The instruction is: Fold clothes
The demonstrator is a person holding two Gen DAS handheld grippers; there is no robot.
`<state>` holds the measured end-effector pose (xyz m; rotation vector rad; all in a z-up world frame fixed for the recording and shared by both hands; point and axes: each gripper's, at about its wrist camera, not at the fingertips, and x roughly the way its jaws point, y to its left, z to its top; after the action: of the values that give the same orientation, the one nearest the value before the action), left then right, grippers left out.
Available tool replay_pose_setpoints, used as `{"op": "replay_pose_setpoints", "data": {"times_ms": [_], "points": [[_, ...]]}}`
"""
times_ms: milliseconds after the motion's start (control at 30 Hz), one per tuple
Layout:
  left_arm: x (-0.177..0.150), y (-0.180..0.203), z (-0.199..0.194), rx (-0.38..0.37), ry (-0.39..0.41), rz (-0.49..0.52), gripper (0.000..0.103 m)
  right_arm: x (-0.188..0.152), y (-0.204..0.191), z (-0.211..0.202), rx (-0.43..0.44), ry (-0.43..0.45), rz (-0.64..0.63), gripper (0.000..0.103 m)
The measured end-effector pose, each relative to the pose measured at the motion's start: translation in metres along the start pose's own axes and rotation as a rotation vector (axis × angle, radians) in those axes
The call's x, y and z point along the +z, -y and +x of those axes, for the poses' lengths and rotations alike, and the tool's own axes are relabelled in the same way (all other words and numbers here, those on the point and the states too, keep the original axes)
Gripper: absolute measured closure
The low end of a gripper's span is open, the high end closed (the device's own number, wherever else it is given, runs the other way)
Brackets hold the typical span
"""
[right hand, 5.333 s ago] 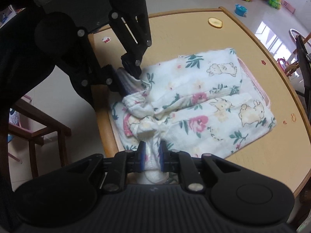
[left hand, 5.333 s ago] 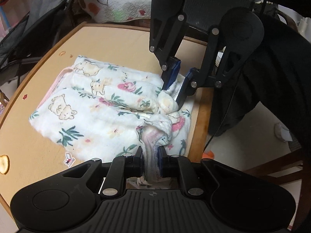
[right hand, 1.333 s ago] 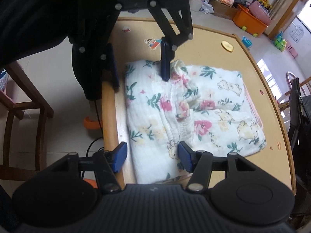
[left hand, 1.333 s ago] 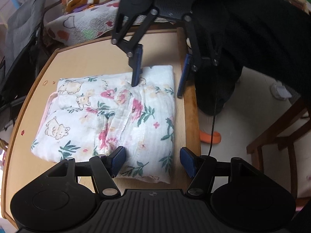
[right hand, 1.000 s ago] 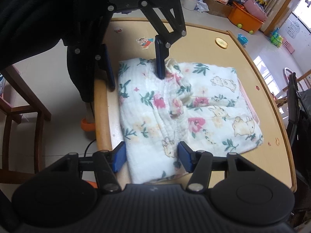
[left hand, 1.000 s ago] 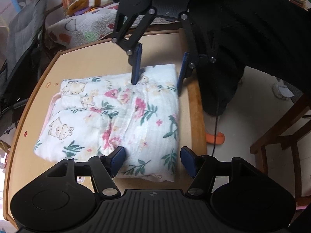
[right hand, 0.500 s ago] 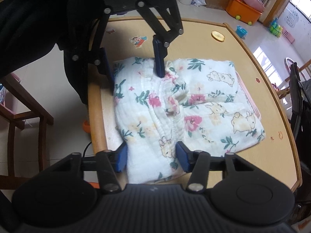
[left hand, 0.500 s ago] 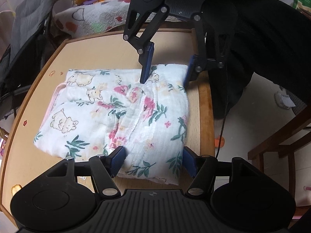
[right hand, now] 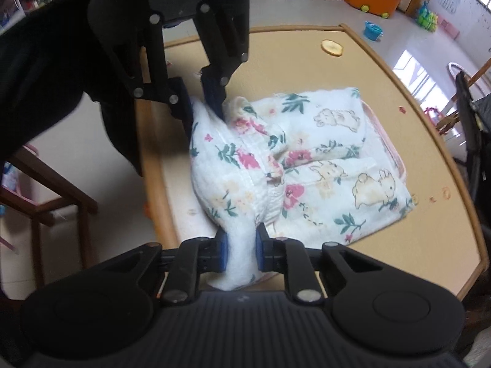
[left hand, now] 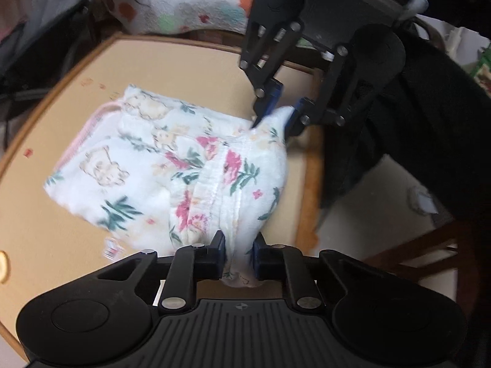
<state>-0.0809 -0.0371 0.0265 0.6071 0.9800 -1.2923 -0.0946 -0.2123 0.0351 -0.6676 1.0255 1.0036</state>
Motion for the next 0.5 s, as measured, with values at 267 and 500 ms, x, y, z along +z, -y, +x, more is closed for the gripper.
{"op": "replay_pose_setpoints", "data": {"times_ms": [267, 500], "points": [[-0.009, 0.03, -0.002, -0.091, -0.031, 0.022, 0.086, -0.004, -0.015, -0.014, 0.139, -0.01, 0.057, 0.086], [-0.006, 0.028, -0.01, -0.104, -0.027, 0.027, 0.086, -0.002, -0.005, -0.018, 0.213, -0.019, 0.136, 0.089]]}}
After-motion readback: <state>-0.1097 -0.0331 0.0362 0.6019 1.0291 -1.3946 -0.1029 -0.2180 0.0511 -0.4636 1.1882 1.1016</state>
